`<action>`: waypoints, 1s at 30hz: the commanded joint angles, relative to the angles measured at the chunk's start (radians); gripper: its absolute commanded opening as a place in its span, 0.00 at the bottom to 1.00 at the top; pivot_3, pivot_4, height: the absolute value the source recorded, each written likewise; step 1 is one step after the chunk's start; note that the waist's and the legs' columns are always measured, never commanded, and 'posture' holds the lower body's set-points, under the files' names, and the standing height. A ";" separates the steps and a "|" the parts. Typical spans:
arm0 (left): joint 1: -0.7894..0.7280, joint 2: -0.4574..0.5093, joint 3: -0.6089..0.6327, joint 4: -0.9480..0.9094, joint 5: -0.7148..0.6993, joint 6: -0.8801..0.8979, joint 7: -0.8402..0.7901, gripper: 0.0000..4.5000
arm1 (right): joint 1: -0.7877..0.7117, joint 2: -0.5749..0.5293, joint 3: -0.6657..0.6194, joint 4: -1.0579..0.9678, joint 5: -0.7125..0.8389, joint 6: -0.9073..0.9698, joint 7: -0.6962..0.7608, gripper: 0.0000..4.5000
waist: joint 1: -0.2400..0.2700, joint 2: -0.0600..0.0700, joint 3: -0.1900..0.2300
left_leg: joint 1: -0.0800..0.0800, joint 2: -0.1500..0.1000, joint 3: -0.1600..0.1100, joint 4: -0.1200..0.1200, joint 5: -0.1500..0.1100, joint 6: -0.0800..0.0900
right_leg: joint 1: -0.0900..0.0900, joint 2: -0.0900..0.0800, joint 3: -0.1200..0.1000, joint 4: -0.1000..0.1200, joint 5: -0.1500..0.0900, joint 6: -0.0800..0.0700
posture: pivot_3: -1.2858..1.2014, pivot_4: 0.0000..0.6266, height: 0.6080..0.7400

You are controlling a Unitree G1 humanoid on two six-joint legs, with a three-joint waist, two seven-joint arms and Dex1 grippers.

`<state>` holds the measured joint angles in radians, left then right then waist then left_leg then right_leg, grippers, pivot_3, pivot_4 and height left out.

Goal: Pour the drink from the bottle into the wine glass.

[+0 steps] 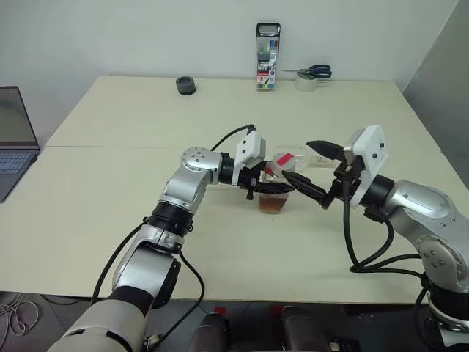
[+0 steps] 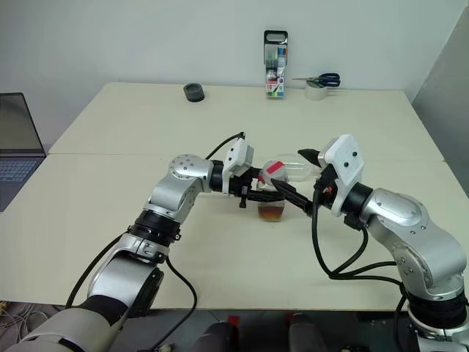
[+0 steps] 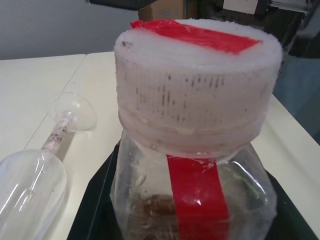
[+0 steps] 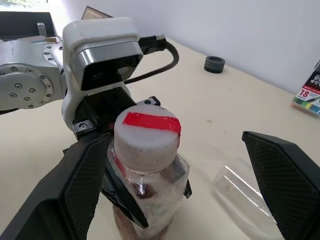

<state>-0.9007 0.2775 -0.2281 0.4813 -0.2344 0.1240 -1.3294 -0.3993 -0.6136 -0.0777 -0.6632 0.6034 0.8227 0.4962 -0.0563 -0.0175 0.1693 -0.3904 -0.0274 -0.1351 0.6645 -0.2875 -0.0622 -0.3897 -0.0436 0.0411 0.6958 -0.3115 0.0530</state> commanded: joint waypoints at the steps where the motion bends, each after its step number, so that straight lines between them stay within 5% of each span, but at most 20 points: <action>1: -0.009 0.001 0.023 -0.044 -0.021 -0.005 -0.003 0.39 | 0.001 -0.010 -0.034 -0.050 0.029 0.006 -0.006 1.00 | 0.000 0.000 0.000 | 0.000 0.000 0.000 0.000 0.000 0.000 | 0.000 0.000 0.000 0.000 0.000 0.000 | 0.52 0.24 1.00; 6: -0.012 0.000 0.024 -0.040 -0.021 -0.007 -0.001 0.39 | -0.013 0.023 -0.001 -0.108 0.070 0.050 -0.056 1.00 | 0.000 0.000 0.000 | 0.000 0.000 0.000 0.000 0.000 0.000 | 0.000 0.000 0.000 0.000 0.000 0.000 | 0.52 0.24 1.00; 15: -0.012 -0.005 0.021 -0.038 -0.021 -0.009 -0.002 0.39 | -0.032 0.152 0.129 -0.084 -0.152 -0.035 -0.247 1.00 | 0.000 0.000 0.000 | 0.000 0.000 -0.001 0.000 0.000 0.000 | 0.000 0.001 0.000 0.000 0.000 0.000 | 0.52 0.24 1.00; 30: -0.012 -0.001 0.022 -0.031 -0.017 -0.015 -0.006 0.39 | 0.012 0.172 0.123 -0.131 -0.160 -0.013 -0.219 1.00 | 0.000 0.000 0.000 | 0.000 0.000 -0.001 0.000 0.000 0.000 | 0.000 0.001 0.000 0.000 0.000 0.000 | 0.52 0.24 1.00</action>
<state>-0.9006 0.2762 -0.2281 0.4808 -0.2346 0.1239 -1.3293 -0.3862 -0.4353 0.0617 -0.7442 0.4242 0.8080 0.2629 -0.0566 -0.0174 0.1693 -0.3903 -0.0275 -0.1358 0.6644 -0.2873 -0.0625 -0.3898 -0.0429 0.0413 0.6960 -0.3115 0.0529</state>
